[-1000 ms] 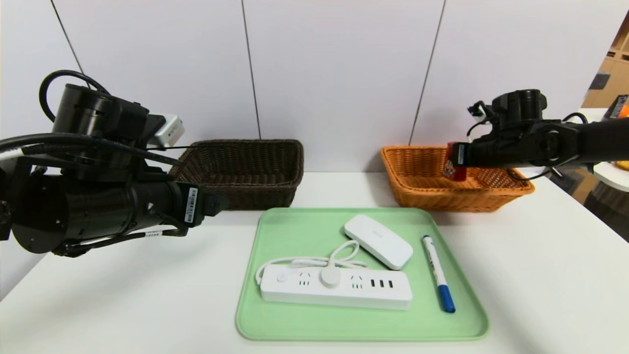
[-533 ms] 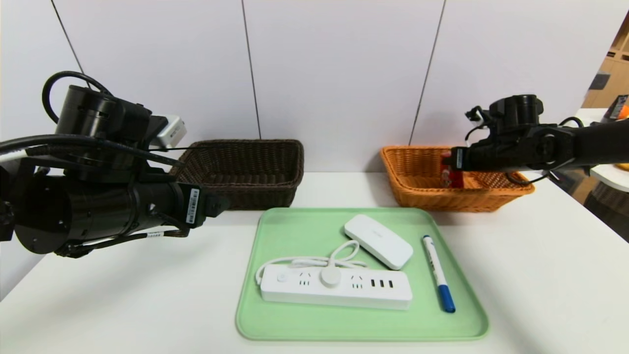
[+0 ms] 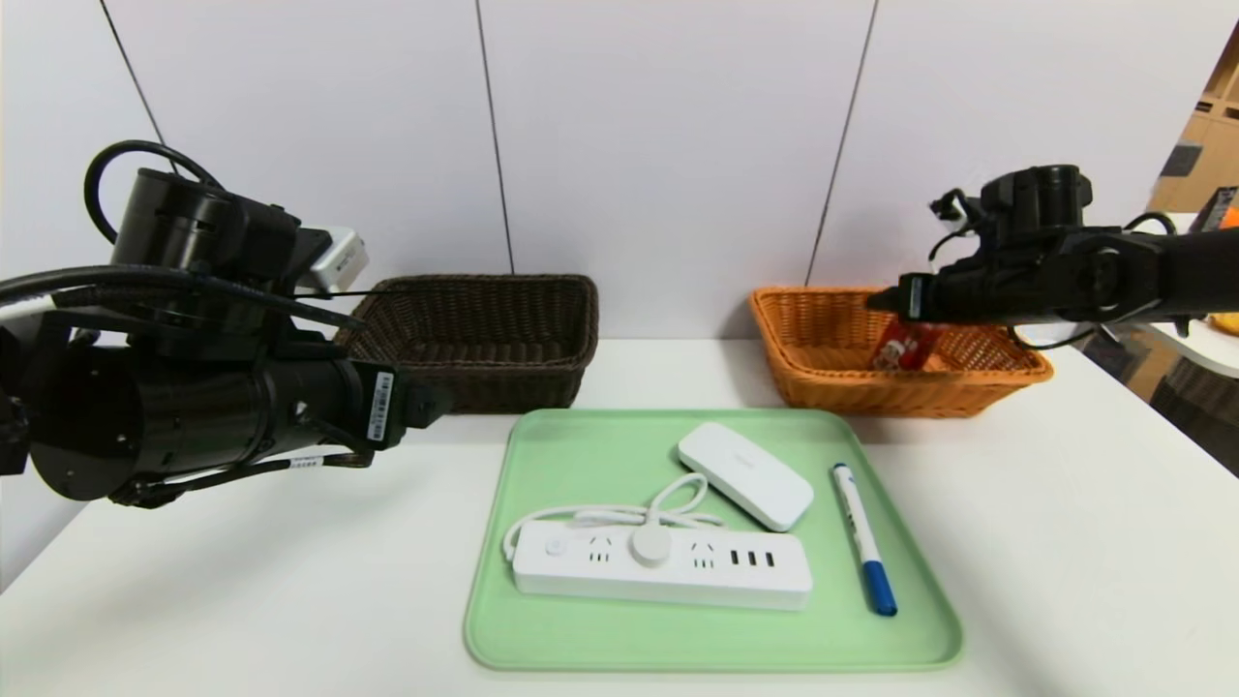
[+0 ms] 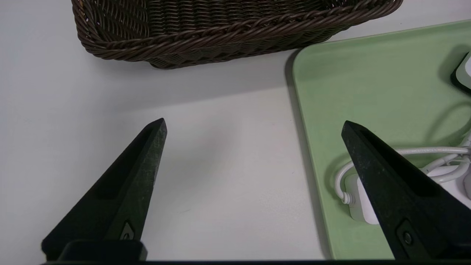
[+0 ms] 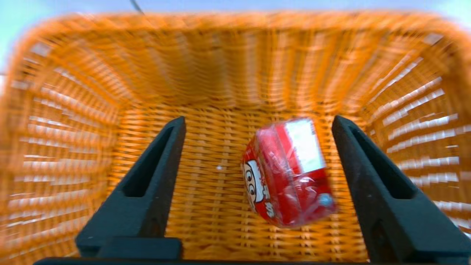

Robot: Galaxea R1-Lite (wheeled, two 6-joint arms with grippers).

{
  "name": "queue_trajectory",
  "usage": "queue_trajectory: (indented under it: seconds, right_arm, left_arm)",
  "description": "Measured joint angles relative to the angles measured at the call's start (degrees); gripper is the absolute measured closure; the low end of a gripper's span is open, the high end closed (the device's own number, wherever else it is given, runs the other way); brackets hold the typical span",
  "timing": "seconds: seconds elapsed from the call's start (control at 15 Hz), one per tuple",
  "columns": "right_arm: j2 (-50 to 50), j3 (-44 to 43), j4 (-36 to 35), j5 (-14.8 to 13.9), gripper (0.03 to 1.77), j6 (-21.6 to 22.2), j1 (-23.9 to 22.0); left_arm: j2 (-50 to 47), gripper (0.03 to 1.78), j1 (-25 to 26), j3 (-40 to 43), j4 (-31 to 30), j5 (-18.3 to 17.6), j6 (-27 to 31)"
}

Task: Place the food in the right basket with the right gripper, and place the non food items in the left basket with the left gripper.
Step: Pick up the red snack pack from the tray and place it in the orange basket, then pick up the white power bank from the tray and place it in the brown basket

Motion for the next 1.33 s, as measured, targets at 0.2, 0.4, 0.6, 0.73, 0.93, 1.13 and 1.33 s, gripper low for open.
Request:
queue_trajectory:
  seconds: [0.2,0.4,0.6,0.73,0.93,1.13,1.33]
  right_arm:
    - [-6.23,0.46,1.05,-0.41,0.31,-0.11,1.34]
    - [-13.51,0.83,3.83,-0.63,0.24,-0.35,2.4]
    - [-20.72,0.88,9.22,-0.56,0.19,-0.91,2.78]
    - [-24.55,1.46,11.93,-0.87,0.17,-1.56,2.86]
    - [-28.92,2.51,15.56,-0.41,0.14,-4.1,2.84]
    - [-31.73,-0.13,25.88,-0.23,0.13,-4.36,4.99]
    - [-32.77,-3.08,35.86,-0.87,0.11,-4.25,9.47]
  left_arm:
    - [-0.1,0.12,0.07,-0.13,0.0,0.04,0.0]
    - [-0.39,0.12,0.13,-0.77,0.0,0.26,0.11]
    - [-0.43,0.12,0.13,-1.33,-0.5,1.99,0.87]
    - [-0.41,0.12,0.11,-1.41,-3.12,3.82,1.94]
    - [-0.73,0.12,0.11,-0.55,-7.46,4.86,5.6]
    - [-1.55,0.12,-0.15,-0.77,-7.22,4.41,6.46]
    - [-1.8,0.12,-1.3,-1.05,-7.05,4.36,6.57]
